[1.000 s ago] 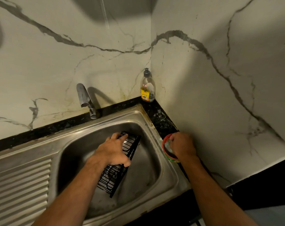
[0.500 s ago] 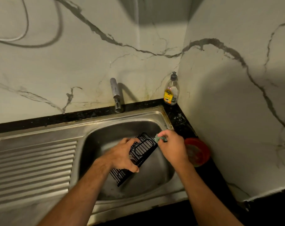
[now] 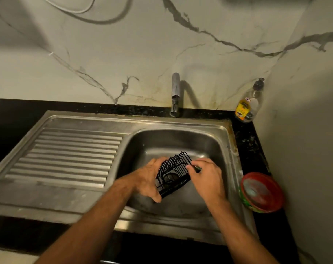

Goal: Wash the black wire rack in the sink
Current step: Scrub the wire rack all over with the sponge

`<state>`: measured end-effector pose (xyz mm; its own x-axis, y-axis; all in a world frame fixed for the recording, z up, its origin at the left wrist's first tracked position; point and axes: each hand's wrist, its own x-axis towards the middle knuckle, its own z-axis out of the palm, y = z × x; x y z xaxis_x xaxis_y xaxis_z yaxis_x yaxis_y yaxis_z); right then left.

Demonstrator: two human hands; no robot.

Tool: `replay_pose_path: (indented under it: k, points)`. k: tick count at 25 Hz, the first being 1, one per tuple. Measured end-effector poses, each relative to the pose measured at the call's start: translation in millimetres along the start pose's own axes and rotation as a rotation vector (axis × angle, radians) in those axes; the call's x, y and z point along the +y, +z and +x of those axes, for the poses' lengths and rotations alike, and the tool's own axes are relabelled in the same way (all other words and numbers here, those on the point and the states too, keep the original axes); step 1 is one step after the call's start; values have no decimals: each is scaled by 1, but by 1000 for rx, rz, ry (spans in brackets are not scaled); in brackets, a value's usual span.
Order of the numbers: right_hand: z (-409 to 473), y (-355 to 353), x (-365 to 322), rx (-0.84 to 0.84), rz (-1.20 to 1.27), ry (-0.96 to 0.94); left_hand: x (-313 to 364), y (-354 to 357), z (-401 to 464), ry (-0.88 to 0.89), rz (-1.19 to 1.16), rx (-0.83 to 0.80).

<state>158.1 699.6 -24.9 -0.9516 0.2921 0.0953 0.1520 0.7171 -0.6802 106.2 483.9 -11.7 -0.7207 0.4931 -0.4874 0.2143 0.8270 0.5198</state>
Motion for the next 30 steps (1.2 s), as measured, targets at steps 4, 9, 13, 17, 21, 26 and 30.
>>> replay_pose_path:
  k: [4,9,13,17,21,26,30]
  points:
    - [1,-5,9,5,-17,-103,-2,-1,-3,-6,-256,-35]
    - [0,0,-7,-59,-143,-21,-2,5,9,-69,-347,264]
    - [-18,10,-33,-84,-219,-12,-6,-3,20,-272,-355,358]
    - [-25,26,-46,39,-322,-239,-15,-10,32,-218,-402,305]
    - [-44,43,-65,77,-281,-359,-26,-10,34,-181,-444,310]
    - [-43,43,-53,-77,-270,-459,-20,-7,33,-213,-479,340]
    - [-3,15,-26,-19,-201,-103,-17,-8,28,-231,-467,336]
